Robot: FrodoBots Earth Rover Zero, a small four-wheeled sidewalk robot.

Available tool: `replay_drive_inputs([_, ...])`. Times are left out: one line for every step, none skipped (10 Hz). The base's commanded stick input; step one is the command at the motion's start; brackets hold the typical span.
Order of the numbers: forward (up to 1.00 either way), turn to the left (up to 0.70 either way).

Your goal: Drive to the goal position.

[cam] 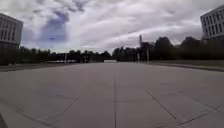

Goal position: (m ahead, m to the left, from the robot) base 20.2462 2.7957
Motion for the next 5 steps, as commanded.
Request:
replay_drive_inputs([0.7, 0.01])
replay_drive_inputs([0.7, 0.01])
replay_drive_inputs([0.7, 0.01])
replay_drive_inputs([0.7, 0.01])
replay_drive_inputs([0.7, 0.01])
